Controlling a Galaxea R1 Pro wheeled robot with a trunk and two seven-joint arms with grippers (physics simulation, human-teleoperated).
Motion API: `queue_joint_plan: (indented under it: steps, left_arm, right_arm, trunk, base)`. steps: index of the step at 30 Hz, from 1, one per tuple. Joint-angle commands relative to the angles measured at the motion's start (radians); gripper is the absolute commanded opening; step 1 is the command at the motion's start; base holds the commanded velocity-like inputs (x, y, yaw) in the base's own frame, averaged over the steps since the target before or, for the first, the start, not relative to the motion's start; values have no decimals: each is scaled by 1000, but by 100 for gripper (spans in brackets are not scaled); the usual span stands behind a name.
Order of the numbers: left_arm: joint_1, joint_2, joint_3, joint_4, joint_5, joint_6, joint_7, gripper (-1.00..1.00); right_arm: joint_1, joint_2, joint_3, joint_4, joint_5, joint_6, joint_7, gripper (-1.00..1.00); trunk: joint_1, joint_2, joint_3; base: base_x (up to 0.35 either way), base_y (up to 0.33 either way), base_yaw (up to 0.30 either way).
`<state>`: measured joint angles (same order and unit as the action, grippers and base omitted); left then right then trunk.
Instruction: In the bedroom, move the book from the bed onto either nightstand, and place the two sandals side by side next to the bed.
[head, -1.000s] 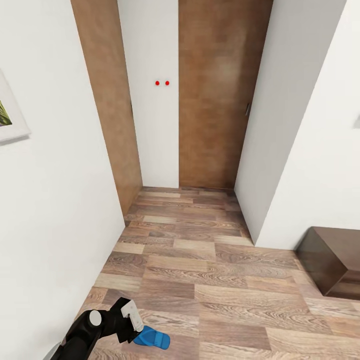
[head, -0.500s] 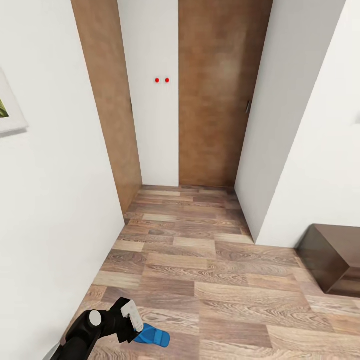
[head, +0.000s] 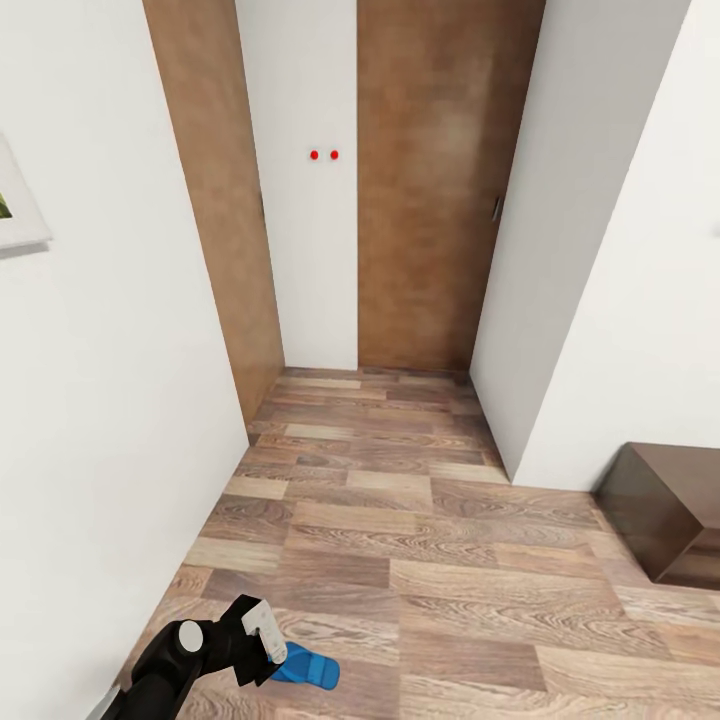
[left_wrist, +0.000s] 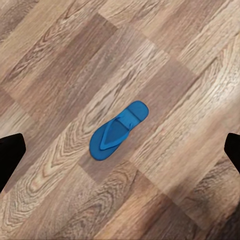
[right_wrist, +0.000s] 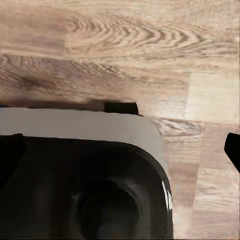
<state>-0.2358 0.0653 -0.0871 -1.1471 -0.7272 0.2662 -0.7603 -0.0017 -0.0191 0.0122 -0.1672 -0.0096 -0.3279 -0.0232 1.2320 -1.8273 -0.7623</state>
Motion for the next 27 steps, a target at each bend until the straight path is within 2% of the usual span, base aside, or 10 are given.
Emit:
queue_joint_plan:
  steps: [1, 5, 9, 15, 16, 20, 23, 25, 27]
  left_arm:
    - [0, 1, -2, -1, -3, 7, -4, 100]
    - [0, 1, -2, -1, -3, 7, -4, 100]
    - [0, 1, -13, 0, -3, 7, -4, 100]
    - [0, 1, -76, 0, -2, 9, -5, 100]
    - [0, 1, -88, 0, -1, 9, -5, 100]
    - [0, 1, -94, 0, -1, 9, -5, 100]
    - [0, 1, -95, -1, -1, 10, -6, 100]
    - [0, 0, -96, -2, -1, 10, -6, 100]
    - [0, -1, -96, -2, 0, 10, -7, 100]
  right_arm:
    - [0, -4, 1, -51, -2, -4, -3, 100]
    - [-1, -24, -3, -296, -3, -6, -6, 100]
    - [-1, -31, -8, -418, -4, -6, -5, 100]
    - [-2, -34, -9, -544, -3, -7, -5, 100]
    - [-4, -34, -11, -599, -4, -6, -8, 100]
    - [-5, -34, -50, -703, -4, -6, -49, 100]
    - [-6, -33, -85, -742, -9, -6, -72, 100]
    - [-6, -33, -97, -752, -39, 0, -79, 100]
    - [-6, -33, -102, -757, -110, 5, -80, 100]
  trunk:
    - [4, -8, -4]
    - [19, -36, -17]
    - [35, -64, -29]
    - [58, -106, -48]
    - [61, -113, -51]
    - [77, -141, -64]
    - [88, -162, -73]
    - [96, -176, -79]
    - [104, -190, -86]
  base:
    - [0, 0, 0]
    - [0, 0, 0]
    - [0, 0, 0]
    - [0, 0, 0]
    - [0, 0, 0]
    - [0, 0, 0]
    - [0, 0, 0]
    - [0, 0, 0]
    - [0, 0, 0]
